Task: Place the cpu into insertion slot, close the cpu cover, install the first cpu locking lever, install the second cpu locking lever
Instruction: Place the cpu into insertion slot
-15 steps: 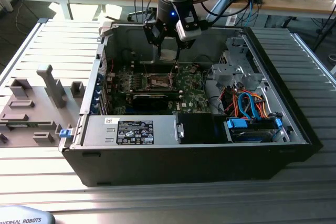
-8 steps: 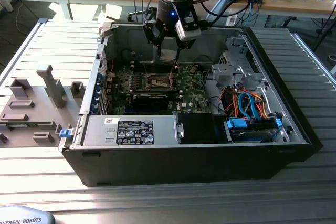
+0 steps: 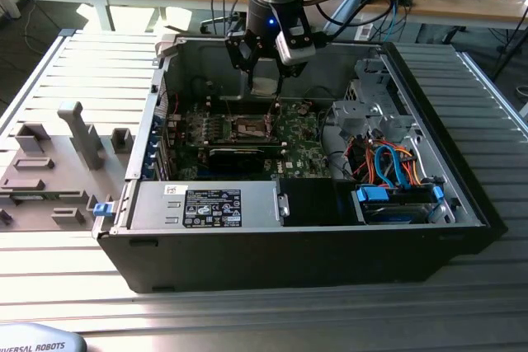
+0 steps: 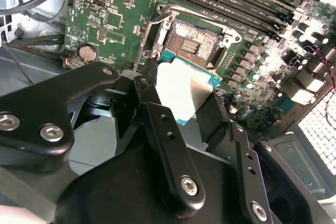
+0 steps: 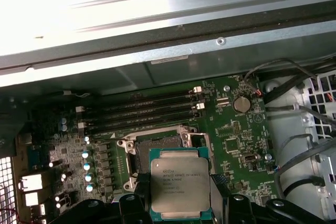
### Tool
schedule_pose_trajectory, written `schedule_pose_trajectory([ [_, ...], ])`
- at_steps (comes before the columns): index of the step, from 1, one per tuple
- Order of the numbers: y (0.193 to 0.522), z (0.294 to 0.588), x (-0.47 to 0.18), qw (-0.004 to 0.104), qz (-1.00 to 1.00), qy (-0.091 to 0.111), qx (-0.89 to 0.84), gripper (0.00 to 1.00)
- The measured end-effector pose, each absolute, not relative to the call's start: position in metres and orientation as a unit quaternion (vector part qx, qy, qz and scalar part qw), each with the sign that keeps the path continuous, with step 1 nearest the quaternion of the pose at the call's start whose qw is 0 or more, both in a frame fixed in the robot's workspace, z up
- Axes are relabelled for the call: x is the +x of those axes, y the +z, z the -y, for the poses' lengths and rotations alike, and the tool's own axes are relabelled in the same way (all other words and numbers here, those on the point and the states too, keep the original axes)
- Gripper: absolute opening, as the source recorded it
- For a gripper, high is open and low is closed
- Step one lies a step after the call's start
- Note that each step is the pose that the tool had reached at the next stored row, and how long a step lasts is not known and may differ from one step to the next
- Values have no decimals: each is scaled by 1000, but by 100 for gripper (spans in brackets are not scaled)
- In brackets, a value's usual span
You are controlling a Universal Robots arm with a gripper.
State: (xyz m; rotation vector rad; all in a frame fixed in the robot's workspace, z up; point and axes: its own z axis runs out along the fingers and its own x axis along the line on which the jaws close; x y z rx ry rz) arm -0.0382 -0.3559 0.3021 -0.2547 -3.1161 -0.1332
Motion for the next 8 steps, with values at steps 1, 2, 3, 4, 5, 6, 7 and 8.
schedule_pose_trajectory([
  [1, 302, 356, -38, 6, 996, -43, -82, 54],
  [2, 302, 356, -38, 6, 996, -43, -83, 54],
  [3, 302, 356, -38, 6, 996, -43, -83, 54],
  [4, 302, 356, -38, 6, 996, -43, -84, 54],
  [5, 302, 356, -38, 6, 995, -43, -85, 54],
  [6, 302, 356, -38, 6, 995, -43, -85, 54],
  [7, 302, 356, -38, 6, 995, -43, -85, 54],
  [8, 302, 356, -38, 6, 995, -43, -86, 54],
])
